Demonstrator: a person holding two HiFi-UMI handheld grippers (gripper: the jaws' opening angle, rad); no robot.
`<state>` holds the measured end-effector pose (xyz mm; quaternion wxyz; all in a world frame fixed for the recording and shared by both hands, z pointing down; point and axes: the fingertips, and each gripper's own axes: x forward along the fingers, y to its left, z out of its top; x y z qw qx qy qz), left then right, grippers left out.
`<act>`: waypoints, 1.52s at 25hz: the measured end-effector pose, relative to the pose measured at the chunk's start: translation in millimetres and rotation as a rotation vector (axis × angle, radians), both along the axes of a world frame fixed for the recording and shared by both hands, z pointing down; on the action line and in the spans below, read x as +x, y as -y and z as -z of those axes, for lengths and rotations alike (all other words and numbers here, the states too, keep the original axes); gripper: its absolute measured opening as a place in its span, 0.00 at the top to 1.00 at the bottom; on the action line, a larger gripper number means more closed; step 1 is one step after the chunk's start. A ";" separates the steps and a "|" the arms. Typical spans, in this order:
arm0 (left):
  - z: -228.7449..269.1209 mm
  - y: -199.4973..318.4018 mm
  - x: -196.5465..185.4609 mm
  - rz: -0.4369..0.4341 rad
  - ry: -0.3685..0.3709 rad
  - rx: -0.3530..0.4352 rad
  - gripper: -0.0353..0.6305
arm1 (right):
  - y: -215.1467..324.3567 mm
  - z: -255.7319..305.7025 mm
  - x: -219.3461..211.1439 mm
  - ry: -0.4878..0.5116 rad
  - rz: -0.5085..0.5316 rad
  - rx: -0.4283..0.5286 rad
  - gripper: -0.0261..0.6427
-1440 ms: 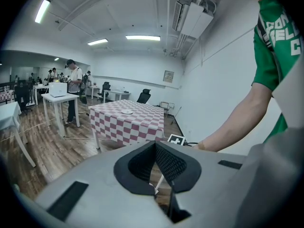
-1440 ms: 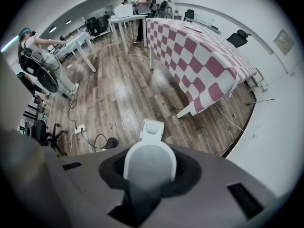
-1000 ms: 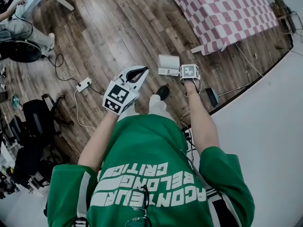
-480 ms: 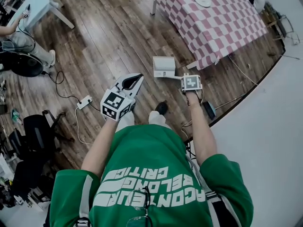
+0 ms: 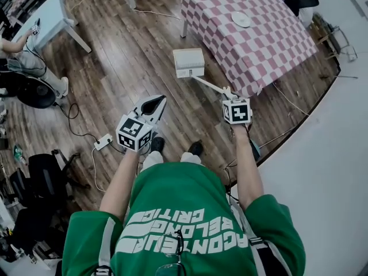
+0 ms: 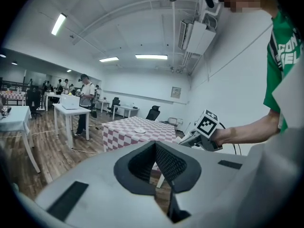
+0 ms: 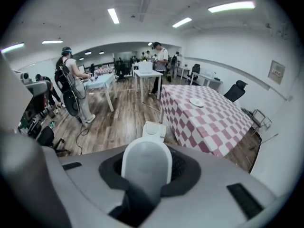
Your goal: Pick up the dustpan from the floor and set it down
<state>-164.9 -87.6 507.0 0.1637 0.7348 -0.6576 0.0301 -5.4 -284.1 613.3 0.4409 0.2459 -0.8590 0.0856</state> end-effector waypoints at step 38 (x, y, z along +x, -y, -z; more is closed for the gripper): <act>52.5 3.1 -104.7 0.166 0.080 0.086 0.94 | 18.5 194.5 -87.1 0.370 0.058 0.232 0.80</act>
